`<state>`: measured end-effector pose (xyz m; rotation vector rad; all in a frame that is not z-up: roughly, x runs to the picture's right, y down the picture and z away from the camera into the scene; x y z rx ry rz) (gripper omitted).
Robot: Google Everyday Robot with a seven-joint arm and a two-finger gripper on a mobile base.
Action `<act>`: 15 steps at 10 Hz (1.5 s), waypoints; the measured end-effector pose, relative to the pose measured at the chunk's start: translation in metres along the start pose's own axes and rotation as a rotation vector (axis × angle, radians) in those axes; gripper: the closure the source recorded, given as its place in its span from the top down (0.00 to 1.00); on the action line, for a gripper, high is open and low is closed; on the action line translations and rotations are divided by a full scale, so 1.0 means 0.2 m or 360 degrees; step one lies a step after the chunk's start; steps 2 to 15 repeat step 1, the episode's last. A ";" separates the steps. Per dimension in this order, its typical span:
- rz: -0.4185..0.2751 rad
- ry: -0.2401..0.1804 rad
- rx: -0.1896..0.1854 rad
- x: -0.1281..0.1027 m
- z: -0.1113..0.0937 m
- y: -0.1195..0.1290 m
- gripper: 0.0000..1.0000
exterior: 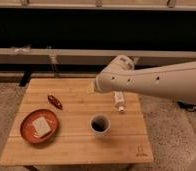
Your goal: Place the eraser in the ceramic cup
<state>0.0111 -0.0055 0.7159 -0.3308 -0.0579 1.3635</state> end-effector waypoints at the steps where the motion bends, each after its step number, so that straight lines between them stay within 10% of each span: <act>1: -0.0024 -0.0010 -0.0031 -0.04 0.00 0.00 0.76; 15: -0.0024 -0.0010 -0.0031 -0.04 0.00 0.00 0.76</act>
